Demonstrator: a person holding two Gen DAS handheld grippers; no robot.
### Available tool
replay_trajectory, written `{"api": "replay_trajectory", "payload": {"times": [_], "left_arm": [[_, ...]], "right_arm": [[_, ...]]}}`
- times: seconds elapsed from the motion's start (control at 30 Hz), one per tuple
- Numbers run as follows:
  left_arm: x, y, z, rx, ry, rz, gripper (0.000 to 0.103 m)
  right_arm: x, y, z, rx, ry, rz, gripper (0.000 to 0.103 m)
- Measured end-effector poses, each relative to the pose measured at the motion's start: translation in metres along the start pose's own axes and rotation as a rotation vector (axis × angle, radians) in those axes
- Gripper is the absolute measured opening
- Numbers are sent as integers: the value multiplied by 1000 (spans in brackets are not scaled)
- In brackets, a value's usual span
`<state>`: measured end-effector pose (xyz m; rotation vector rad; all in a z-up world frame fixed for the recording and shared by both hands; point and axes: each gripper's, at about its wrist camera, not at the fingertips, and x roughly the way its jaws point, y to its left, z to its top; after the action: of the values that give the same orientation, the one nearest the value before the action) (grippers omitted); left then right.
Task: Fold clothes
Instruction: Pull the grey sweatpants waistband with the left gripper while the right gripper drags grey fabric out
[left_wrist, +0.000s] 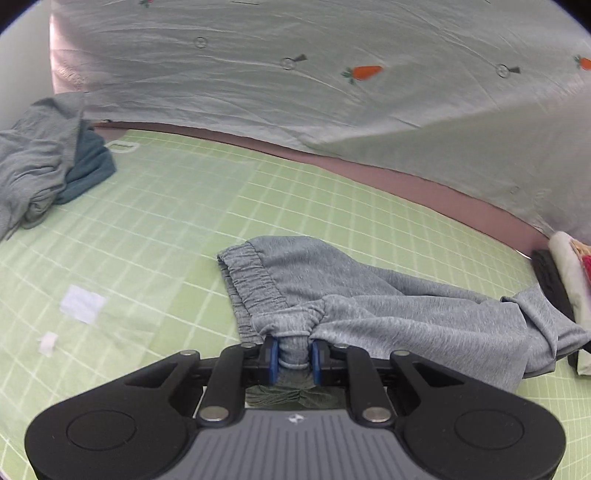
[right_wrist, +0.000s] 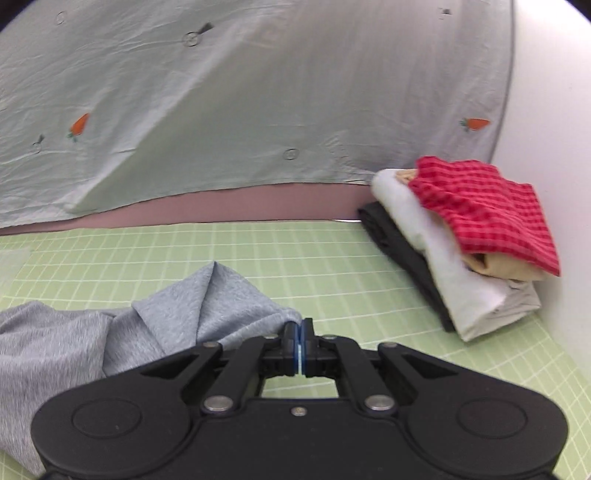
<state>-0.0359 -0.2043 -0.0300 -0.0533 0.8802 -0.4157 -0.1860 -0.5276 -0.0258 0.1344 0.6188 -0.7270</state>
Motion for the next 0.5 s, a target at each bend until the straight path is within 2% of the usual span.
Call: {"api": "replay_trajectory", "payload": {"times": [0.1, 0.2, 0.3, 0.4, 0.5], "left_arm": [[-4, -14, -3, 16, -20, -6, 18], [-13, -1, 4, -19, -62, 45, 18], [-28, 33, 17, -87, -108, 117, 17], [-36, 80, 27, -139, -127, 217, 17], [-39, 128, 31, -176, -125, 324, 17]], "right_arm": [[-5, -24, 1, 32, -22, -10, 1], [-11, -11, 8, 37, -55, 39, 1], [-20, 16, 17, 27, -94, 119, 1], [-29, 55, 24, 1, -114, 240, 1], [-30, 102, 19, -30, -81, 357, 1]]}}
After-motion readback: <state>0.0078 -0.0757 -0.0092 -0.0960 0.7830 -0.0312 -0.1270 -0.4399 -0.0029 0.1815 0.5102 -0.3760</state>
